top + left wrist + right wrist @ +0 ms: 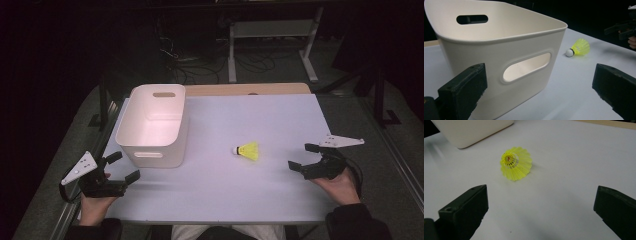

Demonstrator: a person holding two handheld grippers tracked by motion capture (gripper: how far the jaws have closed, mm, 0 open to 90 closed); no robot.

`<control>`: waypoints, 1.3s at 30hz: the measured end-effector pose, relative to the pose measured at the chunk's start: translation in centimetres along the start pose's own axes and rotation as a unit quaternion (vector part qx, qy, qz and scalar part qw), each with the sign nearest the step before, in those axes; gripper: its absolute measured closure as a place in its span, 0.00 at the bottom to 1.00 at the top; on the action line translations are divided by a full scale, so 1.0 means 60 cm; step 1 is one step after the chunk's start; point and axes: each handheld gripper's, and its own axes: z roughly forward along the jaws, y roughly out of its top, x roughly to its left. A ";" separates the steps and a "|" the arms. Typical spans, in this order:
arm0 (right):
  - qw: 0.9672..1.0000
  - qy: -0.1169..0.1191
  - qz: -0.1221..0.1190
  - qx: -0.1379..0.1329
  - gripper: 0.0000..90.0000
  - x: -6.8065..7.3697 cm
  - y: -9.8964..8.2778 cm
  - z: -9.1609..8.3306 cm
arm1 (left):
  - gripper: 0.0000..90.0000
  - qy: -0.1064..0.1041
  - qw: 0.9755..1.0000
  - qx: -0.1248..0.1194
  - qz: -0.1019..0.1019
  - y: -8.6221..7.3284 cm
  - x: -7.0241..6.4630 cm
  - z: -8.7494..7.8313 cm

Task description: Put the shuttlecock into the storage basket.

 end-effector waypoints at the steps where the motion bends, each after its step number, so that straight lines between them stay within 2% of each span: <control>1: 1.000 0.000 0.000 0.001 0.00 0.001 0.000 0.000 | 0.00 0.000 1.000 -0.001 0.000 0.000 0.000 -0.001; 14: 1.000 -0.007 -0.009 -0.003 0.00 0.006 0.001 -0.005 | 0.00 -0.002 1.000 -0.007 0.000 0.000 -0.002 -0.003; 20: 1.000 -0.005 -0.004 -0.007 0.00 0.006 0.002 -0.009 | 0.00 -0.002 1.000 -0.005 -0.001 0.000 -0.003 -0.002; 25: 1.000 -0.006 -0.011 -0.001 0.00 0.009 0.005 -0.010 | 0.00 -0.001 1.000 -0.001 0.001 -0.001 -0.002 -0.001; 29: 1.000 0.002 -0.009 0.008 0.00 0.009 0.007 -0.009 | 0.00 -0.002 1.000 0.001 0.002 -0.001 -0.002 0.000; 39: 1.000 0.000 -0.015 0.016 0.00 0.010 0.015 -0.010 | 0.00 -0.002 1.000 -0.002 -0.001 -0.001 -0.002 -0.001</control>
